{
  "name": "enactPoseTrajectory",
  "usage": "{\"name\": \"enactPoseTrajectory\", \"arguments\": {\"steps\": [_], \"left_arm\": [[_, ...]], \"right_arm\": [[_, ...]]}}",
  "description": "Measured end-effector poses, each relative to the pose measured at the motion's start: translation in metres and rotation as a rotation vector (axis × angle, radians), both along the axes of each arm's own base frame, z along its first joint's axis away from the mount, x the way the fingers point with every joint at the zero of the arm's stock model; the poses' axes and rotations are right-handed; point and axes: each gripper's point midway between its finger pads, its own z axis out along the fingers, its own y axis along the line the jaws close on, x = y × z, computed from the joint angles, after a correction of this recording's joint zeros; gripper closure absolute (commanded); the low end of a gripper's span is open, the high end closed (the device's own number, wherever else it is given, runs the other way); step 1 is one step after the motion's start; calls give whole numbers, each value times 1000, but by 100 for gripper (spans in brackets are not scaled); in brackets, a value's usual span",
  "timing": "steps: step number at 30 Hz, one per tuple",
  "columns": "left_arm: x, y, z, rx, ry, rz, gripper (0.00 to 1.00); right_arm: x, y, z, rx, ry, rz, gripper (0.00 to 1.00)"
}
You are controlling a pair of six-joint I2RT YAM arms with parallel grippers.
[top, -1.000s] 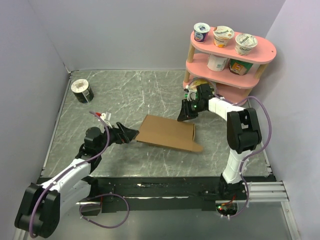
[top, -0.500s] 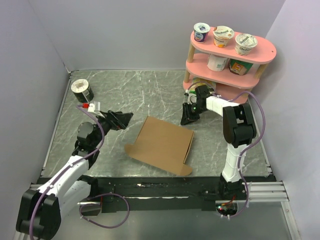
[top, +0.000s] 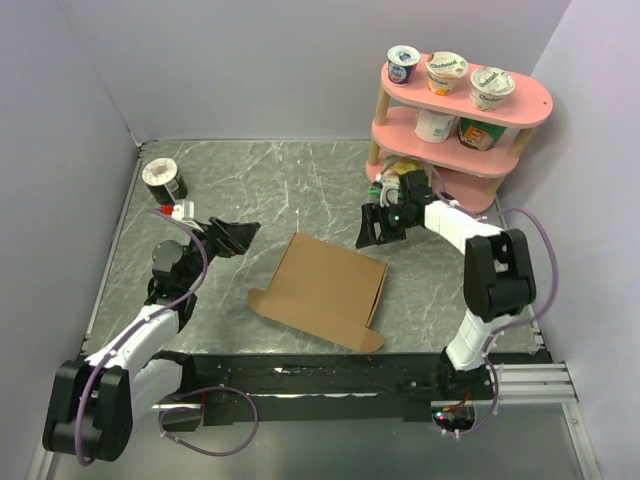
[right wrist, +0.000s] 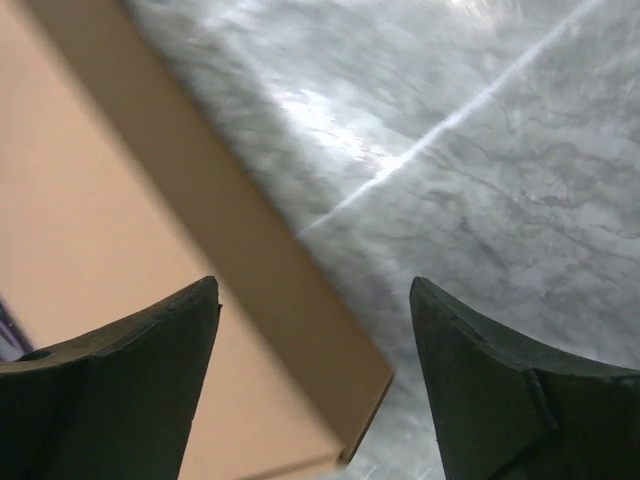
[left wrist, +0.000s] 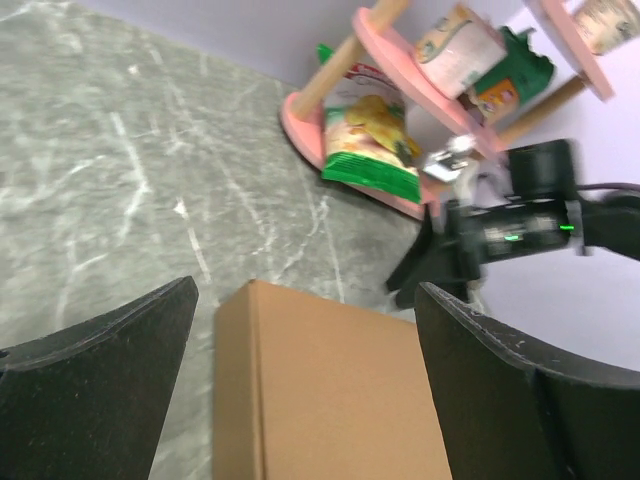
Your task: Fold the paper box
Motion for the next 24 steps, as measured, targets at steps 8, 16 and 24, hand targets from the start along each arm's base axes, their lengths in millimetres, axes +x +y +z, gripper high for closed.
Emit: {"name": "enactPoseTrajectory", "arguments": {"steps": [8,16,24], "left_arm": [[-9,21,-19,-24,60,18,4],[-26,17,-14,-21,56,-25,4],[-38,16,-3,-15,23,-39,4]], "right_arm": [[6,23,50,90,-146,116,19],[-15,52,11,102,-13,224,46],[-4,59,2,131,91,193,63]]}}
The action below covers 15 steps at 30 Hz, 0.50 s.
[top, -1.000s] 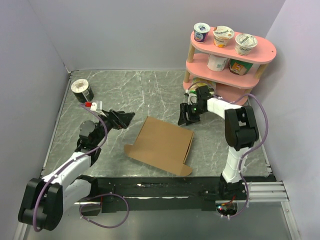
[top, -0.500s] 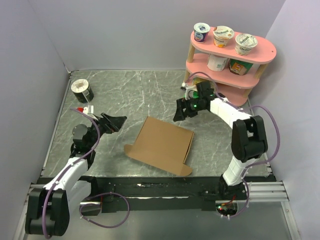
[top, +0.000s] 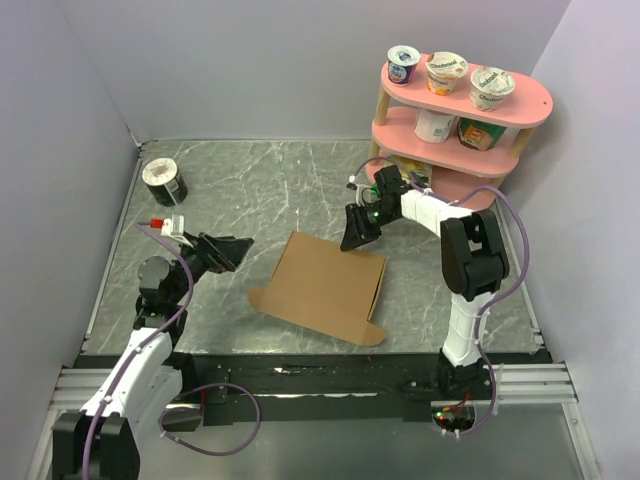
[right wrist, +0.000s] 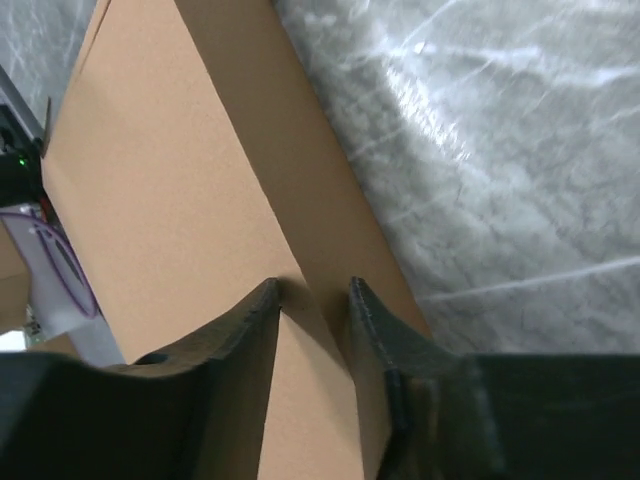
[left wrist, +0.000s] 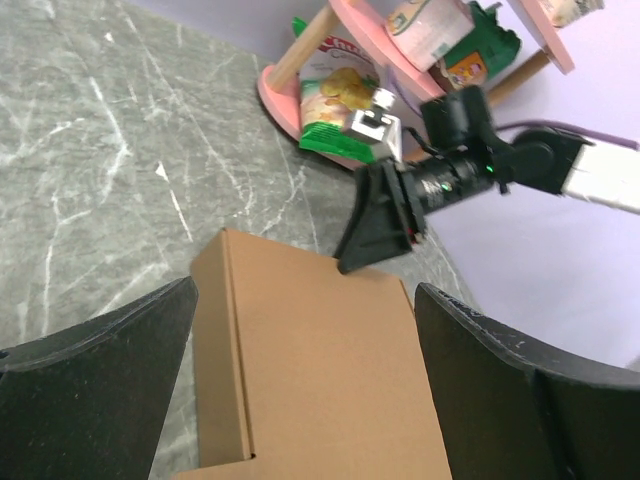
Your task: Fold the paper box
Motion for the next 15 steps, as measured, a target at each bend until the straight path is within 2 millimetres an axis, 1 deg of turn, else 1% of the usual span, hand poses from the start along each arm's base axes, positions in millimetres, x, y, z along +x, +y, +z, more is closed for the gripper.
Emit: {"name": "enactPoseTrajectory", "arguments": {"steps": [4,8,11,15], "left_arm": [[-6,-4,7,-1,-32,-32,4],[-14,-9,20,-3,-97,-74,4],[-17,-13,25,-3,-120,-103,4],[-17,-14,26,3,-123,-115,4]], "right_arm": [[6,2,-1,19,46,-20,64],[11,0,-2,38,97,-45,65],[19,-3,-2,52,124,-66,65],[35,-9,-6,41,97,-92,65]]}}
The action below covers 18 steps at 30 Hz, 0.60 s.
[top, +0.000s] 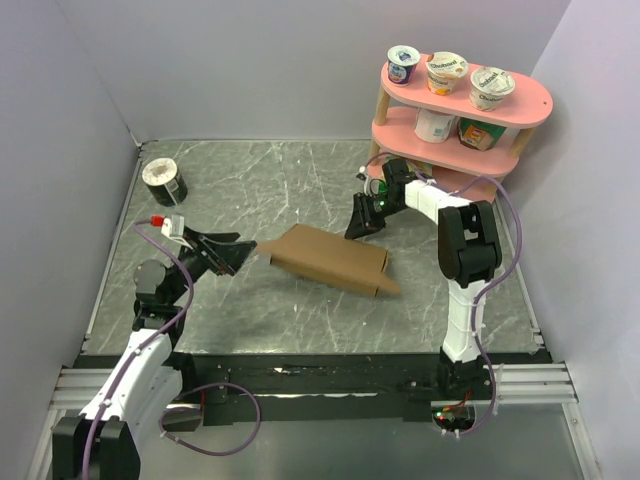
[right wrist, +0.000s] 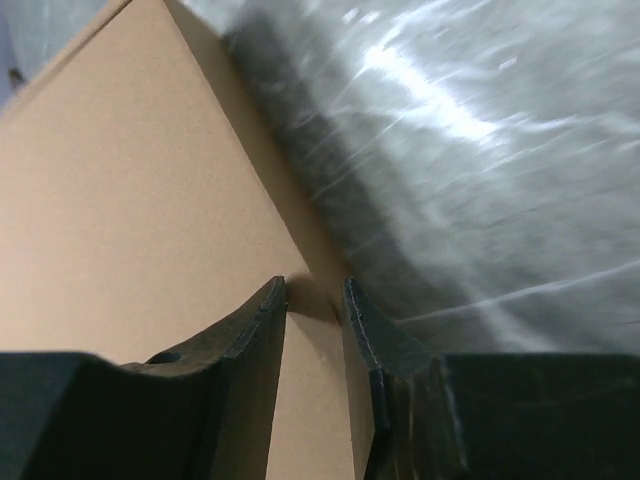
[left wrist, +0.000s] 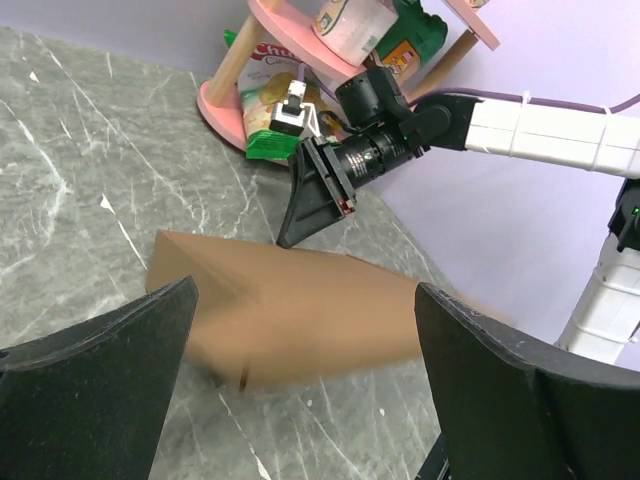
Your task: Fold the paper box
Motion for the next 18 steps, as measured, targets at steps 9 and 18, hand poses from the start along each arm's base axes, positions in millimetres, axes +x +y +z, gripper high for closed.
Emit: {"name": "enactPoseTrajectory", "arguments": {"steps": [9,18], "left_arm": [[-5,-10,1,4,-73,-69,1],[2,-49,-54,105,51,-145,3]], "right_arm": [[5,-14,-36,-96,35,-21,63],[5,-13,-31,-91,27,-20,35]]}}
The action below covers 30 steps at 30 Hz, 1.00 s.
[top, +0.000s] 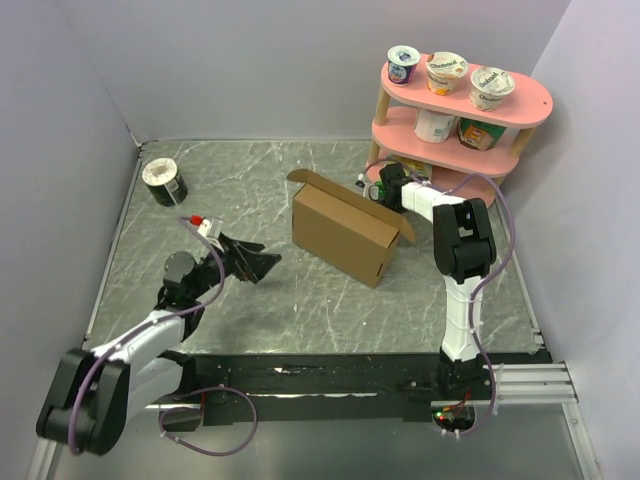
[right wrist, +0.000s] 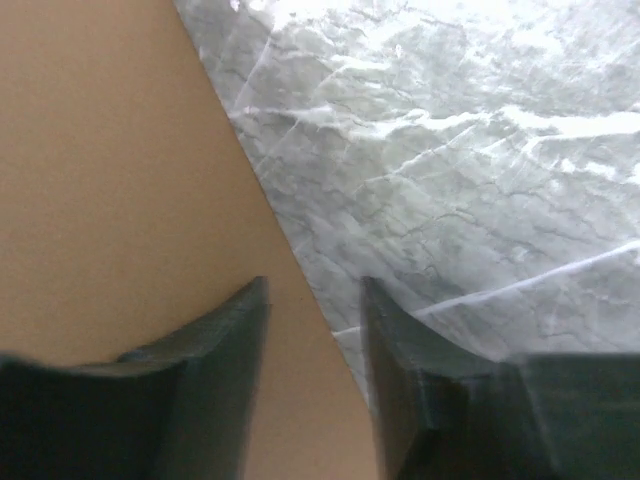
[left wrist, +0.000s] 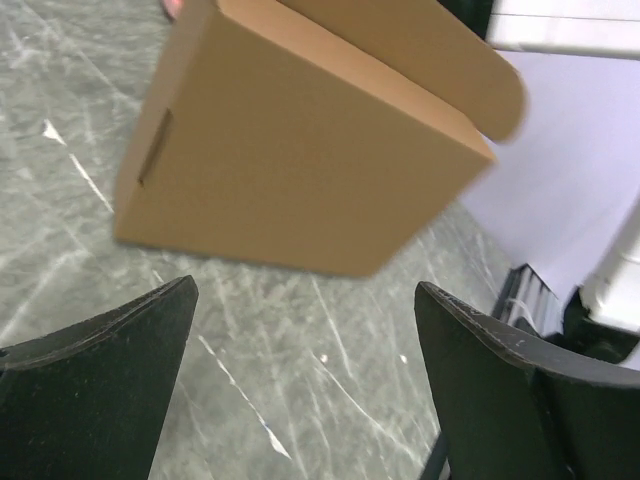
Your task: Fold the paper box
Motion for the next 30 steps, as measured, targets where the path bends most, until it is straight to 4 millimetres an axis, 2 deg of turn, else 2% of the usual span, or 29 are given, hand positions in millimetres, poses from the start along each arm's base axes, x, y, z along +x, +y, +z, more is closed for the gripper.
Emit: {"name": "enactPoseTrajectory", "arguments": {"steps": [2,7,12,18,21,27,30], "left_arm": [[9,-1,-4,7,13,9,2],[39,-15,-6,12,14,-13,1],[52,-35,-14,8,21,-57,2],[62,-43,-11,3,1,-70,1],[66,-45,-4,-4,-22,-72,1],[67,-54,8,-7,-60,-89,1],[69,-54,8,1,-60,-86,2]], "right_arm": [[1,0,5,-5,-19,0,22],[9,-7,18,-49,-82,-20,15],[11,-15,45,-82,-142,-65,9],[15,-40,112,-101,-317,-191,5],[6,-53,146,-105,-423,-253,4],[-36,-62,215,-63,-662,-310,5],[-56,-75,240,-68,-759,-407,5]]}}
